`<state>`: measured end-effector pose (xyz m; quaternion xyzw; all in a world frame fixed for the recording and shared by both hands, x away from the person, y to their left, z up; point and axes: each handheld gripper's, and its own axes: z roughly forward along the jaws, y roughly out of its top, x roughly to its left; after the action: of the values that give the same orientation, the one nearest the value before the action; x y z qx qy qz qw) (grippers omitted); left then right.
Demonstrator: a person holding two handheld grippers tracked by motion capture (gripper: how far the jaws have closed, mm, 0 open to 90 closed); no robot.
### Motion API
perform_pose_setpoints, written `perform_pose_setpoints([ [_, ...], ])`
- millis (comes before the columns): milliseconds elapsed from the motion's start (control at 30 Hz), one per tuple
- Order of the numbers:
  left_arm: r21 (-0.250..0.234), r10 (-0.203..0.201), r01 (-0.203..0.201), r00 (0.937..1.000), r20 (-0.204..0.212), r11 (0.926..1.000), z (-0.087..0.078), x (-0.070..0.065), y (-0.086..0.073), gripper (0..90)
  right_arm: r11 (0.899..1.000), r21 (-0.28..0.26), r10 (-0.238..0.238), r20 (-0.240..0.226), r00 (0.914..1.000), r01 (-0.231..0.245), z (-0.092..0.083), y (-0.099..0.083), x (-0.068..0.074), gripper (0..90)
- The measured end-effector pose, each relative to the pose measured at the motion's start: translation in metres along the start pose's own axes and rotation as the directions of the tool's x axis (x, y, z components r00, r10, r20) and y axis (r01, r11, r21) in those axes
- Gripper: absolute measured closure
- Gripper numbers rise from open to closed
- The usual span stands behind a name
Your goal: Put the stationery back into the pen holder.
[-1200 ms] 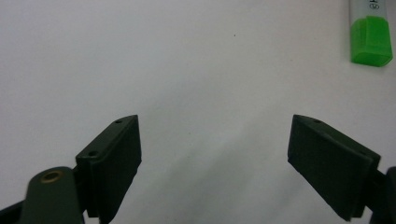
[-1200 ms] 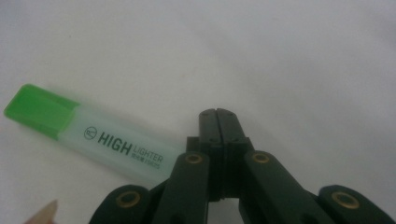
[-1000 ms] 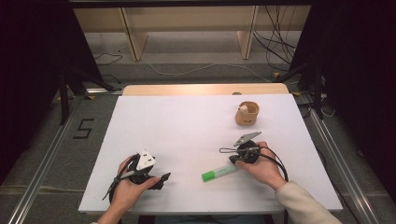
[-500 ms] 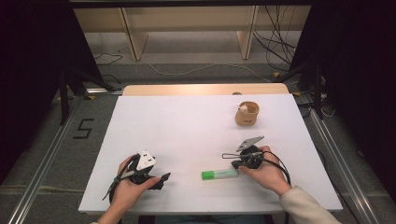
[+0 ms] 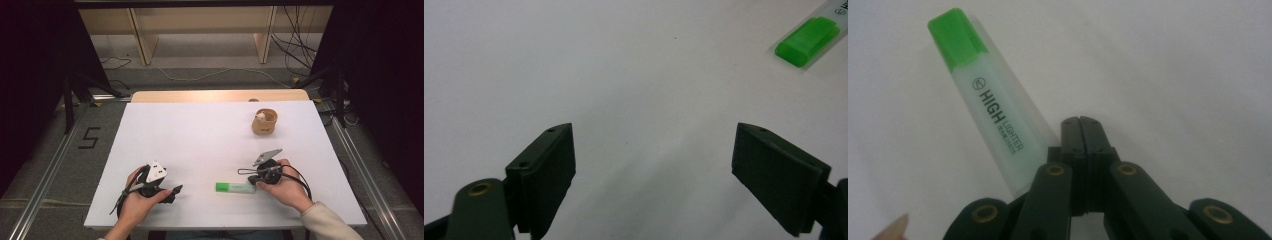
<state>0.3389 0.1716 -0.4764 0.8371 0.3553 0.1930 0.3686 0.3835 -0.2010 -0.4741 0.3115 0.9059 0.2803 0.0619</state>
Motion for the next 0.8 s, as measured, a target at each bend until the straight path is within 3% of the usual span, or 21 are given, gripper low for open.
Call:
perform_pose_setpoints([
  [600,-0.001,0.001,-0.001,1.0,0.0,1.0,-0.0001,-0.0001,0.0001,17.6,0.999,0.01,-0.037,-0.023,0.9991,0.037,-0.0012,-0.0016,0.0051,90.0],
  [700,0.001,0.0,0.0,1.0,0.001,1.0,0.0001,-0.0004,0.0003,17.6,0.999,0.013,-0.048,-0.029,0.9984,0.049,-0.0019,-0.0003,0.0037,84.9],
  [800,0.0,0.003,-0.003,1.0,0.0,1.0,0.0001,-0.0002,0.0005,17.6,0.996,0.008,-0.094,-0.025,0.9953,0.094,-0.0056,0.0044,0.0019,78.2],
])
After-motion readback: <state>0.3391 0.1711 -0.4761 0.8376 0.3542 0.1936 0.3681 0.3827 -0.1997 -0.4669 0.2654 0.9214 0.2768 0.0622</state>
